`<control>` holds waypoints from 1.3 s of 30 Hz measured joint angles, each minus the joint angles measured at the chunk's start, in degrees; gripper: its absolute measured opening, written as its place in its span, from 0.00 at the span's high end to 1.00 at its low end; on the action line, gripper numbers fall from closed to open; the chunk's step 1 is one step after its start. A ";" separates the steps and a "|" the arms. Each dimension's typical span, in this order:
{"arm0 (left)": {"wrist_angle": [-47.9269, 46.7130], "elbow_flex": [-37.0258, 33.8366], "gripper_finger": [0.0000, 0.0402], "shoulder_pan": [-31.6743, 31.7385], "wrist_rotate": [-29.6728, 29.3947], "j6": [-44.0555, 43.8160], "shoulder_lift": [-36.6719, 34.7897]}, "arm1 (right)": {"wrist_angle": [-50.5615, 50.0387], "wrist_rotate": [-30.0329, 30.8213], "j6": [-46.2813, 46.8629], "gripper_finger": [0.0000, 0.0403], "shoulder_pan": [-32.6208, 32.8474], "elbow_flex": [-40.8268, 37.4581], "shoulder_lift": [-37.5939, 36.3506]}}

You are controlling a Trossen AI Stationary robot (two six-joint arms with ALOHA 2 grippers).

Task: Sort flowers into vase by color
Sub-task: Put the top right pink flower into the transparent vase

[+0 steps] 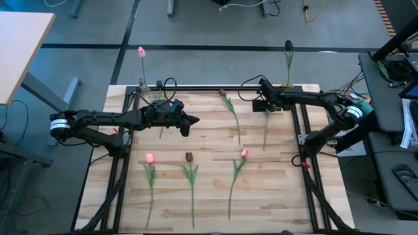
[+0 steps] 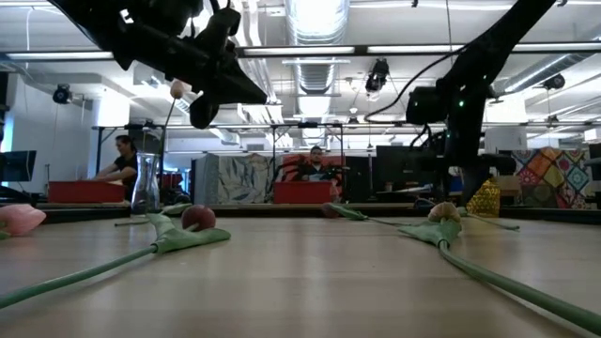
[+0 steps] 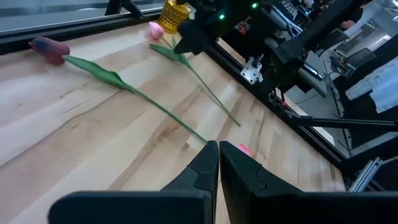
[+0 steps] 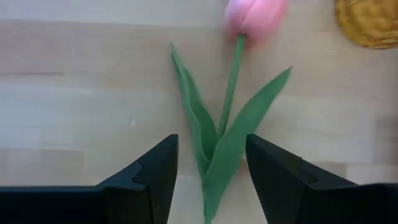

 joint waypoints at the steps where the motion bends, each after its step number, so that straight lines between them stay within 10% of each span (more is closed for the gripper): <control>1: -0.02 0.00 1.00 0.00 0.00 0.00 0.00 | 0.15 0.00 -0.02 0.55 0.00 0.00 1.01; 10: -0.04 0.00 1.00 0.02 0.63 0.98 0.00 | 0.97 -0.60 -0.10 0.58 0.02 0.15 5.91; 20: -0.04 0.00 1.00 0.47 1.30 1.70 0.00 | 1.22 -0.68 -0.72 0.94 0.03 -0.02 1.39; 39: 17.57 0.00 1.00 3.45 7.06 1.30 0.03 | 29.05 -5.96 -17.85 0.97 15.64 -0.02 -28.25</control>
